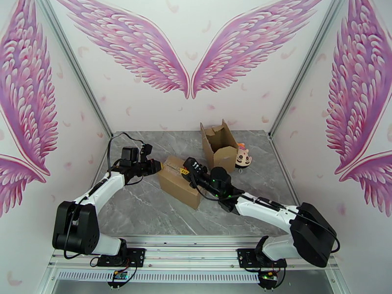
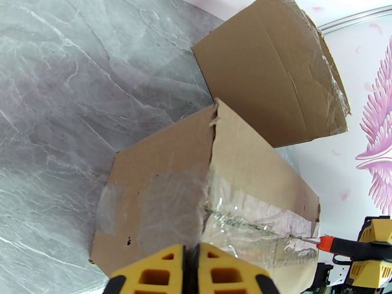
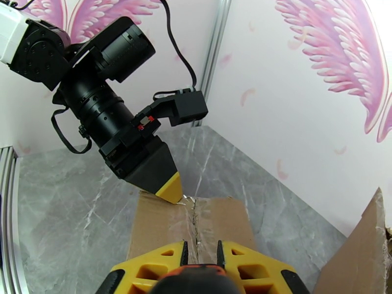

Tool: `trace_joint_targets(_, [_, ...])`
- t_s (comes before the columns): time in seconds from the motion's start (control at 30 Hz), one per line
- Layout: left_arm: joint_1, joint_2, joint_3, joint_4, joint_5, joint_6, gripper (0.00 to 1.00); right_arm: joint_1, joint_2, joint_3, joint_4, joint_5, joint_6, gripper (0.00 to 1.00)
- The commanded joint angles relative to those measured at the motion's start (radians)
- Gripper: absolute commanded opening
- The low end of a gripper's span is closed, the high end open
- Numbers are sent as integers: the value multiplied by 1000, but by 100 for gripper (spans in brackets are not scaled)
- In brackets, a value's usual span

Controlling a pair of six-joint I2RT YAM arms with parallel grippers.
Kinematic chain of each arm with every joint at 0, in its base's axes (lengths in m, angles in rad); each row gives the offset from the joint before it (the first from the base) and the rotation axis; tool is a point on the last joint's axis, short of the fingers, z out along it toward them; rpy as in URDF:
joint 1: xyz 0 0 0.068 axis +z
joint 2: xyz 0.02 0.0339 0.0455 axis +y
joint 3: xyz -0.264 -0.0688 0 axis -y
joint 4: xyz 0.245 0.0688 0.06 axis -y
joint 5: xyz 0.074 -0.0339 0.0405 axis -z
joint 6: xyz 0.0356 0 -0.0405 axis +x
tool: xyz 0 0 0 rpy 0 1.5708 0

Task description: Unpack the express box

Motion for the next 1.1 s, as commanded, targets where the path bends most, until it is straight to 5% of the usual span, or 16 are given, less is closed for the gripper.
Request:
trace_joint_targets(0.0, [26, 61, -58, -172, -266, -6, 10, -6, -54, -39, -65, 70, -9, 1])
trace_joint_targets(1.07, [28, 67, -56, -184, -285, -6, 6, -87, -340, -200, -235, 58, 33, 0])
